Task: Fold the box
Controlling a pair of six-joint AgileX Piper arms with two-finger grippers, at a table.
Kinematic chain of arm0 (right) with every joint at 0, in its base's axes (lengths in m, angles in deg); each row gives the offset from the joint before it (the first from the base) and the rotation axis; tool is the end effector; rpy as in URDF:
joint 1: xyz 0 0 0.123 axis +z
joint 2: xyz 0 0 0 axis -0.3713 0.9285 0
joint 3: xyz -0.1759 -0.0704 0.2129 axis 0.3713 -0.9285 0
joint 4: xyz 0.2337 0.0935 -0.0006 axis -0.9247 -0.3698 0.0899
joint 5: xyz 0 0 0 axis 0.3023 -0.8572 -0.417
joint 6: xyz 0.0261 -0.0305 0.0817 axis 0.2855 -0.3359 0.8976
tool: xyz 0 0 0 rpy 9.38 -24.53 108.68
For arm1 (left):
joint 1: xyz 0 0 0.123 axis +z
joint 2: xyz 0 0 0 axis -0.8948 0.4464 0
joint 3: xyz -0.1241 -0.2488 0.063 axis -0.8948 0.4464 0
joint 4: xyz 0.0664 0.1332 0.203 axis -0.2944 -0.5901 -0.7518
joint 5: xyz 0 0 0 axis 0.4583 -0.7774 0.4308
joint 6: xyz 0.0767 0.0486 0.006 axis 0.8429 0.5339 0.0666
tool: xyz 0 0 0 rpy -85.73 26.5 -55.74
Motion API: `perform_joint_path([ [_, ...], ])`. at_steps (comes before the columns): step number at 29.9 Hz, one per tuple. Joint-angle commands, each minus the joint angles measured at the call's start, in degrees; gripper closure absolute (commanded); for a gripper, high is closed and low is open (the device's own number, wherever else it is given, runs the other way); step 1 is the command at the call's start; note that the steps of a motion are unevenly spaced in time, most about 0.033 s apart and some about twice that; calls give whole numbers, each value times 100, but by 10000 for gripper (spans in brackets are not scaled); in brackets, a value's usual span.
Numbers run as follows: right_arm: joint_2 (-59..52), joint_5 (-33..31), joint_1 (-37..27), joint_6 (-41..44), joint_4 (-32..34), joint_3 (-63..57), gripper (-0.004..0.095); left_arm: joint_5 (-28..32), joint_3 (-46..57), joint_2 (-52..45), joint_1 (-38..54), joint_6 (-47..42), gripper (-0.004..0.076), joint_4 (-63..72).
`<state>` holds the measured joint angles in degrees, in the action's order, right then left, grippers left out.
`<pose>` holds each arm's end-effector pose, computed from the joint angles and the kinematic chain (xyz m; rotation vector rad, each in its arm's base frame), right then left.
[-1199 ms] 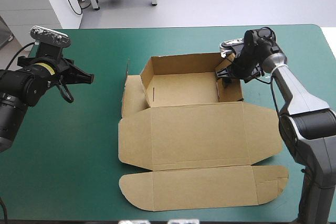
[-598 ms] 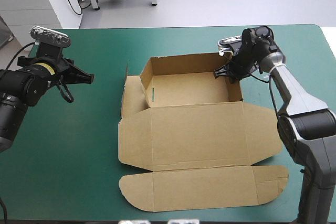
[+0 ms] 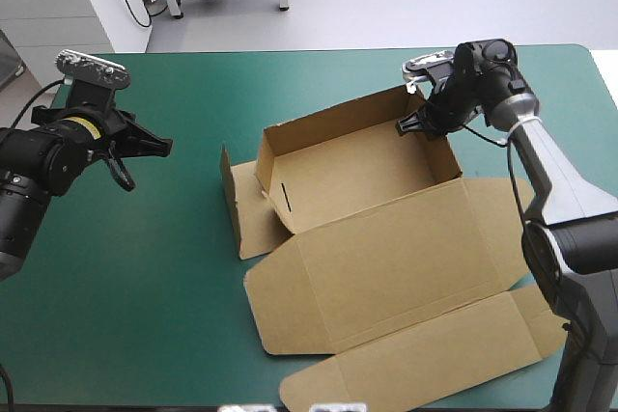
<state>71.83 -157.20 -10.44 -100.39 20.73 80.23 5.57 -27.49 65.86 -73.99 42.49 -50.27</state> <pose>0.4177 0.0901 0.3217 -0.5204 2.6951 0.0986 0.2573 -0.0366 0.4163 0.3463 2.1669 0.1385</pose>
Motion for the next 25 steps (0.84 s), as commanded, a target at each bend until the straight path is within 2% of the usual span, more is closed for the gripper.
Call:
perform_joint_path([
  [1, -837, -74, -34, -242, 47, 165, 929, 210, -183, -156, -21, -51, 717, -319],
  [6, -1495, -74, -305, -291, -46, 165, 929, 11, -131, -156, -21, -305, 717, -856],
  [10, -1990, -74, -706, -407, -574, 165, 929, -77, 14, -156, -10, -1044, 716, -1550],
  [12, -2232, -74, -972, -555, -973, 165, 929, 1, 180, -156, 51, -1131, 716, -1582],
  [20, -2780, -74, -1837, -995, -2113, 154, 929, 930, 906, -36, 686, -1051, 714, -534],
  [23, -2835, -74, -1854, -1095, -2371, 154, 929, 1407, 1095, 98, 858, -927, 714, 57],
  [25, -2848, -74, -1854, -1146, -2552, 154, 929, 1632, 1150, 209, 865, -523, 714, 508],
])
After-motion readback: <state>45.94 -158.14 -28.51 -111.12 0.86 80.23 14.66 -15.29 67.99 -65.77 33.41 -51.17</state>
